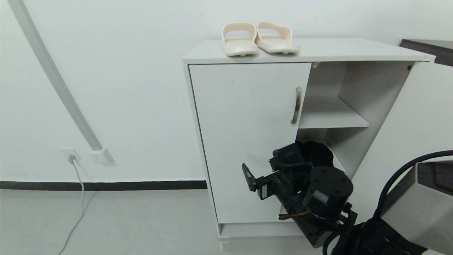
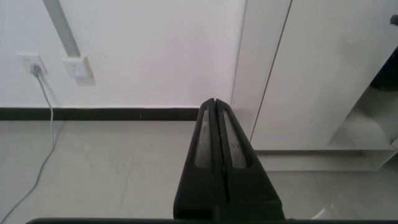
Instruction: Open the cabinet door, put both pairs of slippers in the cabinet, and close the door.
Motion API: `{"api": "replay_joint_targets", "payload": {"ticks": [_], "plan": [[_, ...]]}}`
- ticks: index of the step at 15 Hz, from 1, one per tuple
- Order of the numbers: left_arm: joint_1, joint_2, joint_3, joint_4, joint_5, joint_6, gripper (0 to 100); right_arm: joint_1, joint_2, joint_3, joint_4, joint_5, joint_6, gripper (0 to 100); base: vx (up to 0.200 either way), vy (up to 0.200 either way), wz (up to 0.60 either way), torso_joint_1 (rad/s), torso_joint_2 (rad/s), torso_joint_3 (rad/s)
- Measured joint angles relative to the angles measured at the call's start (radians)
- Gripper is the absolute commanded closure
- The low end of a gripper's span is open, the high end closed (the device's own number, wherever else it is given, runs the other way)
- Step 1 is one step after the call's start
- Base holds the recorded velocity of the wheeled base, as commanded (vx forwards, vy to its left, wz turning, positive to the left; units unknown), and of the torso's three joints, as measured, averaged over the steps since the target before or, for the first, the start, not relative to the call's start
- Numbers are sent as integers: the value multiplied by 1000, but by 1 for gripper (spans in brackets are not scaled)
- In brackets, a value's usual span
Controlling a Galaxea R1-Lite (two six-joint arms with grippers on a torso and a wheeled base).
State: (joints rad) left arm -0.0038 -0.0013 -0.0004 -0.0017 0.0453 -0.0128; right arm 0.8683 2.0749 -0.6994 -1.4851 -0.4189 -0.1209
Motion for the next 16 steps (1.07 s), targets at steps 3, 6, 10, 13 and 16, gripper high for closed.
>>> {"api": "replay_joint_targets", "payload": {"ticks": [3,6,10,13,16], "plan": [[0,0,0,2,0,0,100,-10,0,9,1,0,1,0,0,0,0,82,-484,-356],[0,0,0,2,0,0,100,-19,5,12,1,1,1,0,0,0,0,124,-456,-341],[1,0,0,2,0,0,100,-30,9,16,0,0,2,0,0,0,0,157,-469,-319],[1,0,0,2,0,-1,100,-39,11,17,1,0,2,0,0,0,0,185,-486,-315],[1,0,0,2,0,0,100,-39,14,18,0,0,2,0,0,0,0,196,-499,-318]]}}
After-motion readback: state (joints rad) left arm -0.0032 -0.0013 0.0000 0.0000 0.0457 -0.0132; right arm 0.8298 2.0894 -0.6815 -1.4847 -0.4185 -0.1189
